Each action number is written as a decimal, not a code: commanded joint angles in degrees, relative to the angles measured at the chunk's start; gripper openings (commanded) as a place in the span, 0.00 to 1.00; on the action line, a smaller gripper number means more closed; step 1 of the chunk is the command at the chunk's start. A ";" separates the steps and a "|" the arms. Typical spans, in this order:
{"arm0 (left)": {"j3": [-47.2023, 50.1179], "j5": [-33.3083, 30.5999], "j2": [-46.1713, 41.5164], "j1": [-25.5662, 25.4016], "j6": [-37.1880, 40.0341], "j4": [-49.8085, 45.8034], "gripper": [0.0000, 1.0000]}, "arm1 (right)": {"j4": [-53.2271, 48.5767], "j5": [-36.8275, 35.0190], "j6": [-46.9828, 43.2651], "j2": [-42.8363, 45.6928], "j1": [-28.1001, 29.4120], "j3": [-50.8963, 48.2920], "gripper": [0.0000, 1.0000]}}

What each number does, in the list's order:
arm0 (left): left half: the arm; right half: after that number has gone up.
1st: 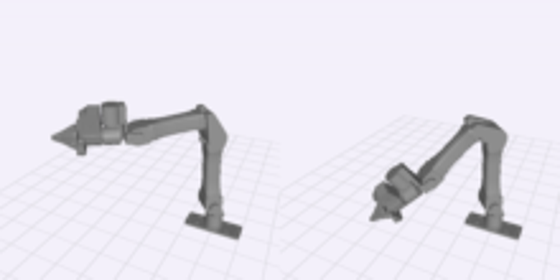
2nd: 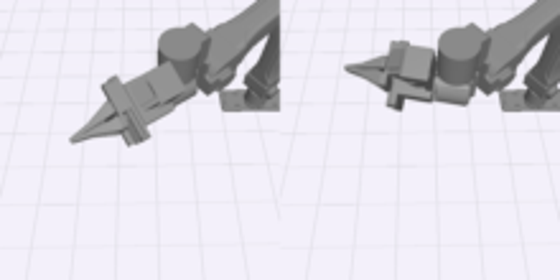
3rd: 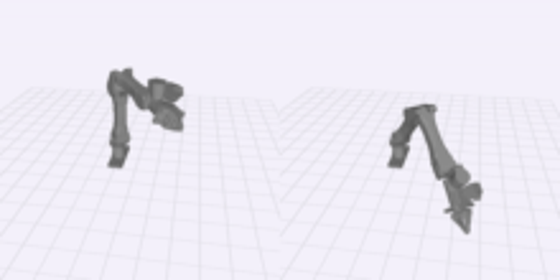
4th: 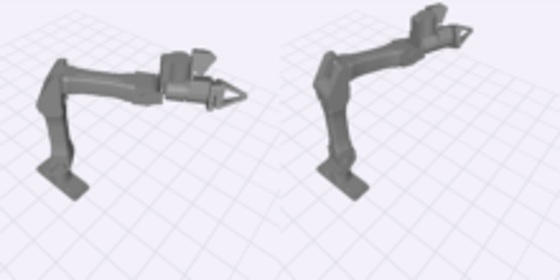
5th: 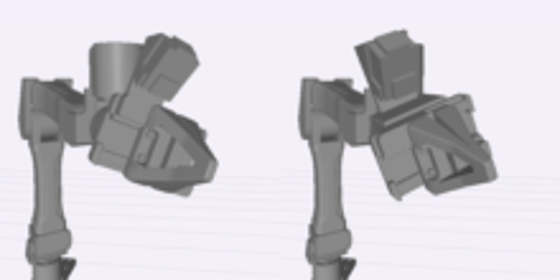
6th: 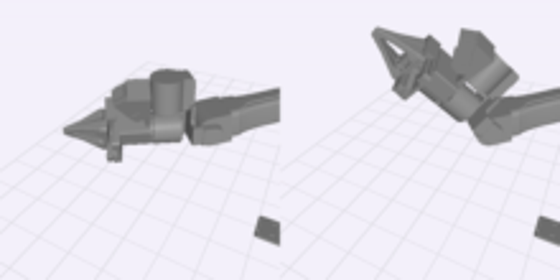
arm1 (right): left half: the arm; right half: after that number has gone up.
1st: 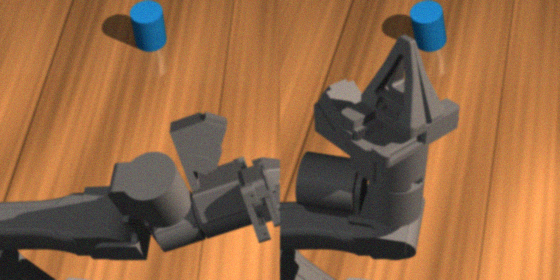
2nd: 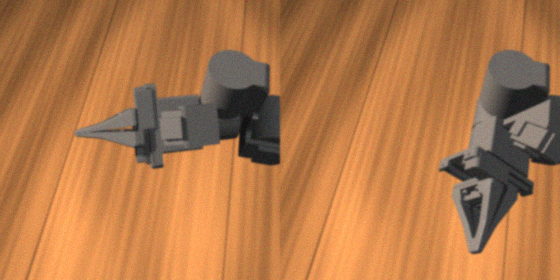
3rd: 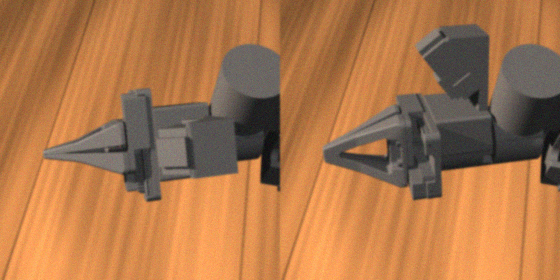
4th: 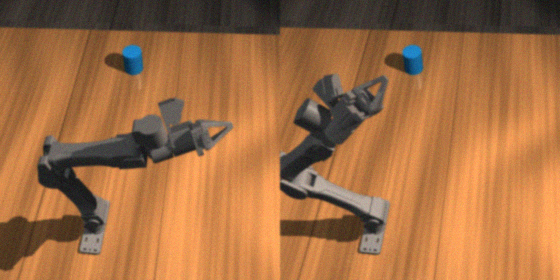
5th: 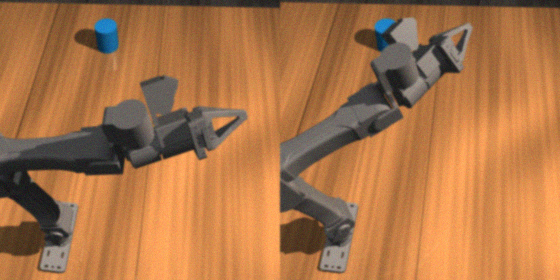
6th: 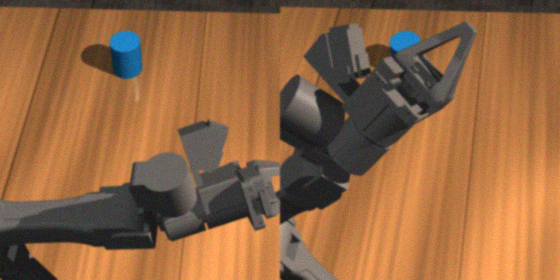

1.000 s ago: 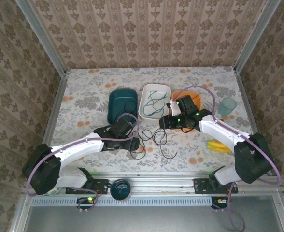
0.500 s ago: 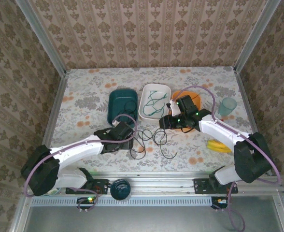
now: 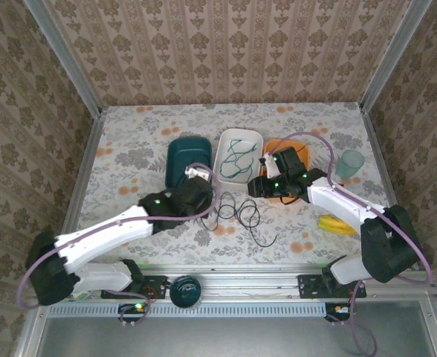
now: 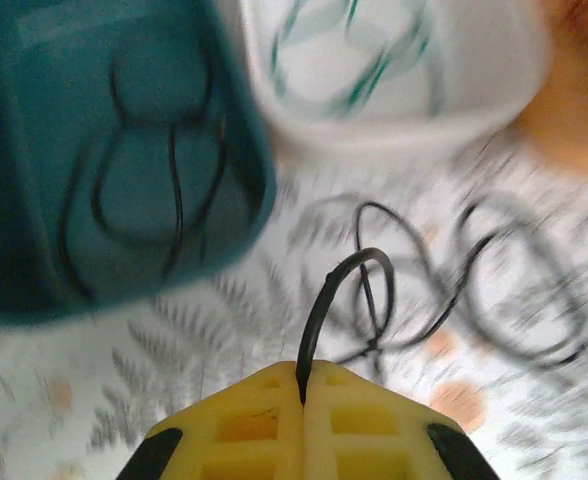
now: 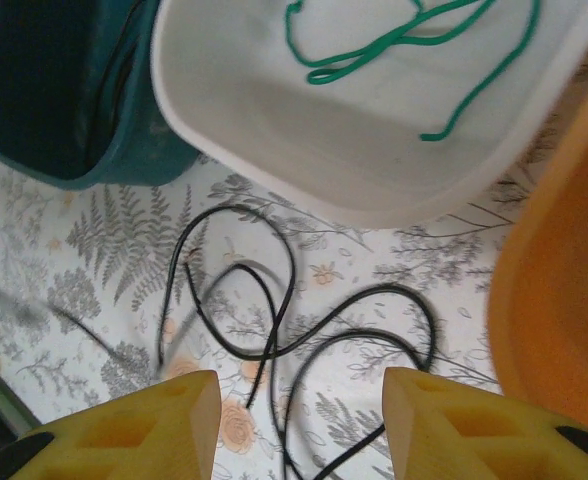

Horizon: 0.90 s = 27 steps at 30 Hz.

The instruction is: Untangle the cables

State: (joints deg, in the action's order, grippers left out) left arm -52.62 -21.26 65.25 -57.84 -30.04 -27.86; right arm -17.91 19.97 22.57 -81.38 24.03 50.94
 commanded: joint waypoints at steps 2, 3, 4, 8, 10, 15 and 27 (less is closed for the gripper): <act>-5.23 0.31 -9.19 0.12 14.62 7.75 0.00 | 1.62 -3.00 2.08 3.40 -1.66 -1.71 0.48; -6.52 1.79 -10.50 0.41 16.81 9.48 0.00 | 1.82 -3.09 2.12 3.59 -1.71 -1.89 0.48; -7.71 2.73 -11.43 0.78 18.28 10.49 0.00 | 1.92 -3.09 2.18 3.69 -1.75 -1.98 0.48; -14.05 4.63 -12.00 3.31 23.13 12.15 0.00 | 2.69 -2.26 2.66 3.77 -1.73 -2.16 0.48; -15.48 5.58 -11.73 4.64 25.18 13.73 0.00 | 3.24 -1.96 2.96 3.85 -1.78 -2.32 0.48; -14.83 11.65 -11.68 7.96 26.56 20.88 0.00 | 3.99 1.29 2.29 4.30 -1.73 -2.17 0.48; -22.89 7.81 -7.71 14.26 27.52 25.31 0.00 | 4.02 0.52 1.79 5.01 -1.77 -1.65 0.48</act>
State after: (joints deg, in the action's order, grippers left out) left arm -69.80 -11.66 56.95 -46.00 -4.62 -5.37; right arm -14.50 20.12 24.62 -77.10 22.24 49.21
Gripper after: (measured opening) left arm 0.052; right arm 0.479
